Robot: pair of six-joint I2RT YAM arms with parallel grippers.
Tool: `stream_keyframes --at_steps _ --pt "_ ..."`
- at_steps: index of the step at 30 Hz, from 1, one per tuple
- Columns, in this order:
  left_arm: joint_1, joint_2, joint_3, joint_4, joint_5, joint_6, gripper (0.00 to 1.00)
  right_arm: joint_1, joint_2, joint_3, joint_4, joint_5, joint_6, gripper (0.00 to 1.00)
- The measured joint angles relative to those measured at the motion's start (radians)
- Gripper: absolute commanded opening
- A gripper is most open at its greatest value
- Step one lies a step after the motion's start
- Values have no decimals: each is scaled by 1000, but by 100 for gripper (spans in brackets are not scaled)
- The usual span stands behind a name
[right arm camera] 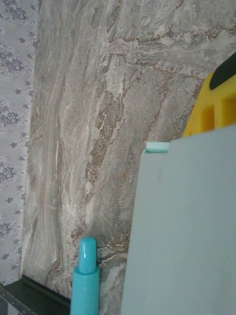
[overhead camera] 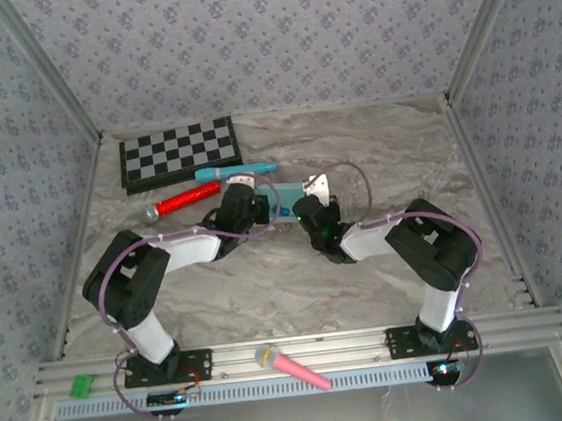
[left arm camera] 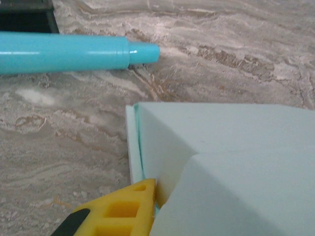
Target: Fold the paper box
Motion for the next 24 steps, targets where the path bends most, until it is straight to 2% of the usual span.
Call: stream_keyframes --at_steps 12,21,24 --pt "-6 -19 -59 -14 0 -18 17 32 10 -20 -17 29 0 14" --pt "-10 -26 -71 -23 -1 -19 19 49 10 -38 -35 58 0 21" --pt "-12 -30 -71 -27 -1 -19 22 50 8 -46 -42 64 -1 27"
